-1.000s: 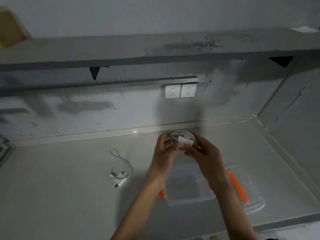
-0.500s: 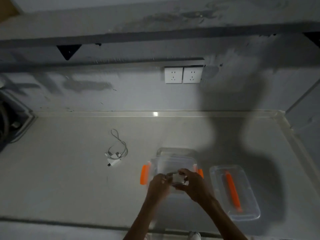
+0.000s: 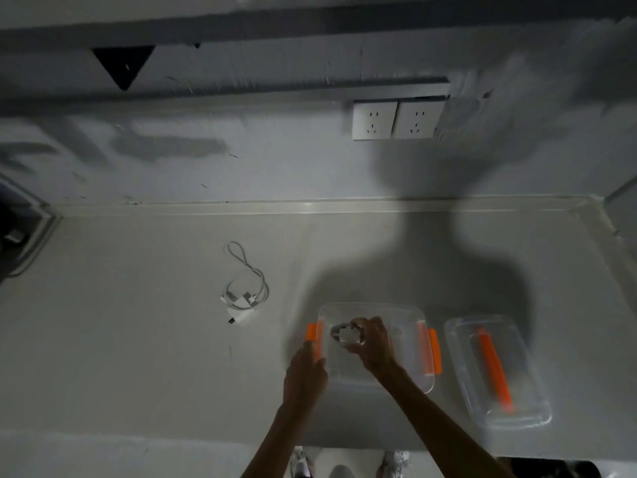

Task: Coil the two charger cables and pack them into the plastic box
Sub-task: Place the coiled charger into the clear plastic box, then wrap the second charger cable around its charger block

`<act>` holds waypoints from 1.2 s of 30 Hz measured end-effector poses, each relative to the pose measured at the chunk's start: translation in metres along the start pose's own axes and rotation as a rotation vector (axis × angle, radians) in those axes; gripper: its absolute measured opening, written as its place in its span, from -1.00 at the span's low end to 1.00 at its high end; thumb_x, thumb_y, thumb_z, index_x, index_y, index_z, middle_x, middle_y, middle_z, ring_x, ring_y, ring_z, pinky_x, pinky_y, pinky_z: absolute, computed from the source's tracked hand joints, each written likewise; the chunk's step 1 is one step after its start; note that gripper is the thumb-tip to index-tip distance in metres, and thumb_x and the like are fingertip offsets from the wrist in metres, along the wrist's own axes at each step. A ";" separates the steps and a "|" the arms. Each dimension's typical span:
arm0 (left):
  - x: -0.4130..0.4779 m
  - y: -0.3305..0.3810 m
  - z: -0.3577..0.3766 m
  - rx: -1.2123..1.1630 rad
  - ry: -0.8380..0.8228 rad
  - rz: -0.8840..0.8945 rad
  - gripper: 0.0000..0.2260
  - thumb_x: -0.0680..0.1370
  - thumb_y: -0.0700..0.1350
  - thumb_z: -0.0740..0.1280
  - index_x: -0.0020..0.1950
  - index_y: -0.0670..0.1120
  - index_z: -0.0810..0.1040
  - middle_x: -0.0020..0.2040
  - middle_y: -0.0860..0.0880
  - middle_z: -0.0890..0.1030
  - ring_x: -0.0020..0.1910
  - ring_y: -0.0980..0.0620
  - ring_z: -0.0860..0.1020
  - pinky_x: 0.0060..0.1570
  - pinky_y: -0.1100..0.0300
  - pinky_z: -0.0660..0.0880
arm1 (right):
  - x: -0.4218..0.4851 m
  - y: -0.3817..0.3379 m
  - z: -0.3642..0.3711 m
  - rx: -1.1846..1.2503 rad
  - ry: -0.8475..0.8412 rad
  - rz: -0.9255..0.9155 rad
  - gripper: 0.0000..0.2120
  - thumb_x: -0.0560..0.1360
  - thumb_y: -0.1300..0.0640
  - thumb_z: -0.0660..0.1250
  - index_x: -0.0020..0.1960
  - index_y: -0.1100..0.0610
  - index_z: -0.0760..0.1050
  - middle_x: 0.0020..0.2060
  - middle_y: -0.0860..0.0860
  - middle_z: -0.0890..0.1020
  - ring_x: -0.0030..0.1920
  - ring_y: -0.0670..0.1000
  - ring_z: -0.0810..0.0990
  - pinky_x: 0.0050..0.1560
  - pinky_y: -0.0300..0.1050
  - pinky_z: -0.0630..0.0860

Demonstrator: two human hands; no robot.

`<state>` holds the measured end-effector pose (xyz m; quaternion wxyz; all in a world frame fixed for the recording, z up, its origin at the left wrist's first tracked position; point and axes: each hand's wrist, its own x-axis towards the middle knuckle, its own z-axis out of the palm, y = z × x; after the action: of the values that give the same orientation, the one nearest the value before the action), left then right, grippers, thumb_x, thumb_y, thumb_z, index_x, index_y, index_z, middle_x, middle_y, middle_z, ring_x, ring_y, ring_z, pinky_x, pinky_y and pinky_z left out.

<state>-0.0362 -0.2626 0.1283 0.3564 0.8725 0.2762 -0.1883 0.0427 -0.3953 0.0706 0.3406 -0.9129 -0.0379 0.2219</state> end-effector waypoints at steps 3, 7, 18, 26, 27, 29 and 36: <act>0.007 -0.006 0.001 0.020 -0.040 0.039 -0.57 0.60 -0.12 0.21 0.46 -0.15 0.28 0.34 -0.16 0.51 0.28 -0.13 0.51 0.23 0.06 0.42 | 0.007 0.005 0.015 -0.036 -0.005 0.063 -0.60 0.39 0.16 0.50 0.19 0.19 0.52 0.10 0.19 0.53 -0.07 -0.01 0.47 -0.28 -0.54 0.28; 0.009 -0.011 0.001 -0.002 -0.081 0.043 -0.53 0.59 -0.14 0.22 0.49 -0.14 0.22 0.35 -0.16 0.49 0.29 -0.13 0.50 0.24 0.06 0.42 | 0.006 0.003 0.031 -0.026 0.092 0.138 -0.76 0.47 0.17 0.42 0.12 0.11 0.51 0.01 0.10 0.54 -0.04 0.04 0.59 -0.41 -0.47 0.36; 0.019 -0.017 0.004 -0.015 -0.087 0.071 -0.55 0.55 -0.10 0.21 0.43 -0.08 0.26 0.22 -0.14 0.57 0.13 -0.12 0.59 0.13 -0.05 0.55 | 0.013 0.009 0.040 0.099 0.084 0.326 -0.48 0.39 0.23 0.47 0.28 0.22 0.36 0.10 0.16 0.53 0.07 0.12 0.54 -0.03 -0.10 0.52; 0.018 -0.017 0.009 -0.015 -0.071 0.067 -0.59 0.56 -0.12 0.18 0.41 -0.12 0.29 0.25 -0.14 0.56 0.15 -0.12 0.59 0.13 -0.05 0.55 | 0.016 0.016 0.026 0.514 -0.107 0.510 -0.71 0.54 0.25 0.28 0.25 0.26 0.47 0.01 0.09 0.59 -0.09 0.03 0.60 0.05 -0.09 0.61; 0.018 -0.018 0.009 -0.017 -0.073 0.066 -0.58 0.56 -0.12 0.18 0.43 -0.11 0.28 0.27 -0.14 0.55 0.17 -0.12 0.58 0.15 -0.04 0.53 | 0.017 0.020 0.026 0.496 -0.115 0.492 -0.70 0.55 0.19 0.28 0.23 0.28 0.51 0.07 0.13 0.61 -0.01 0.08 0.61 0.13 -0.08 0.57; 0.019 -0.020 0.008 -0.019 -0.082 0.064 -0.56 0.56 -0.08 0.18 0.44 -0.08 0.28 0.29 -0.13 0.54 0.21 -0.14 0.55 0.18 -0.05 0.49 | 0.019 0.026 0.023 0.397 -0.164 0.423 -0.68 0.55 0.19 0.26 0.25 0.32 0.48 0.05 0.17 0.60 0.02 0.06 0.60 0.18 -0.03 0.52; 0.029 -0.066 -0.042 -0.134 0.070 0.025 -0.72 0.58 0.13 0.09 0.02 0.01 0.51 -0.07 -0.05 0.66 -0.06 -0.10 0.63 0.02 -0.03 0.56 | -0.010 -0.019 -0.046 0.708 0.062 0.358 -0.78 0.55 0.36 0.19 0.06 0.18 0.56 -0.20 0.14 0.67 -0.22 0.02 0.59 -0.15 -0.14 0.54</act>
<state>-0.0490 -0.1827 0.1073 0.4067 0.8561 0.2894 -0.1343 0.0550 -0.4104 0.1171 0.5911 -0.7375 0.2112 0.2493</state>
